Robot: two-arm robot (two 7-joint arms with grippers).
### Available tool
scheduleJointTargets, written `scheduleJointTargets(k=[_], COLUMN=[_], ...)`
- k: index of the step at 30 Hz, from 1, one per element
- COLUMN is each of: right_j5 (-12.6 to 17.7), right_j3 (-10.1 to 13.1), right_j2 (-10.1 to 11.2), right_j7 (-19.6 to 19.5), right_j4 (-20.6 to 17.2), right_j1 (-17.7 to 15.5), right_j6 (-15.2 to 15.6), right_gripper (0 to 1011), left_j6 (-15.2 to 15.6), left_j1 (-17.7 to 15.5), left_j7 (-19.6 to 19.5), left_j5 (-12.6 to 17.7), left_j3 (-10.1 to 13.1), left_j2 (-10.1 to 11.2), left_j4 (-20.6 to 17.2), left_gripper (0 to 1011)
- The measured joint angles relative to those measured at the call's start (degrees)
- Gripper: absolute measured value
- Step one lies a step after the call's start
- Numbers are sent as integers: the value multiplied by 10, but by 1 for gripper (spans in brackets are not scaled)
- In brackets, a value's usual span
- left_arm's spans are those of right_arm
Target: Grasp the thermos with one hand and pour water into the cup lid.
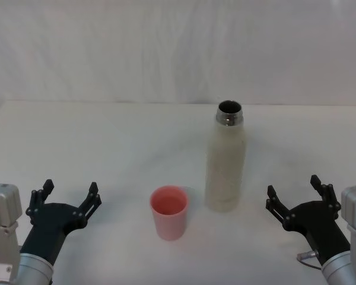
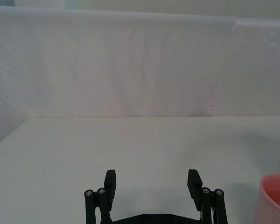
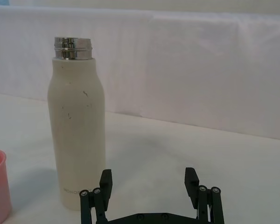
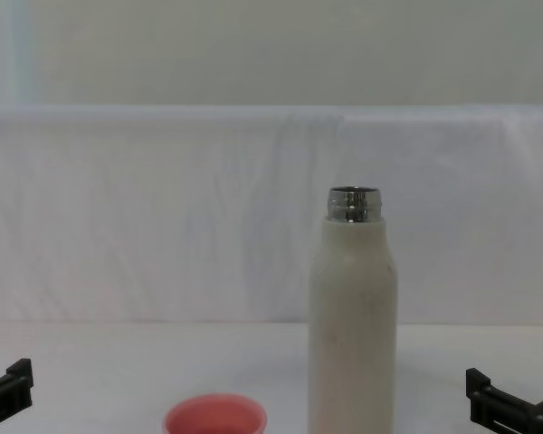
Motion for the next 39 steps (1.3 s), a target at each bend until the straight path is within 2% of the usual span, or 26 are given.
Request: scheduleJointTargets(k=[39], right_j5=[0], right_j3=[0], right_j2=[0], right_j7=[0], right_j4=[0], right_j1=[0], right_j6=[0], right_gripper=[1000], left_j6=[0], left_j1=[0], left_j7=[0], left_j5=[0], left_j3=[0], left_j2=[0], left_j4=[0], left_gripper=[1001])
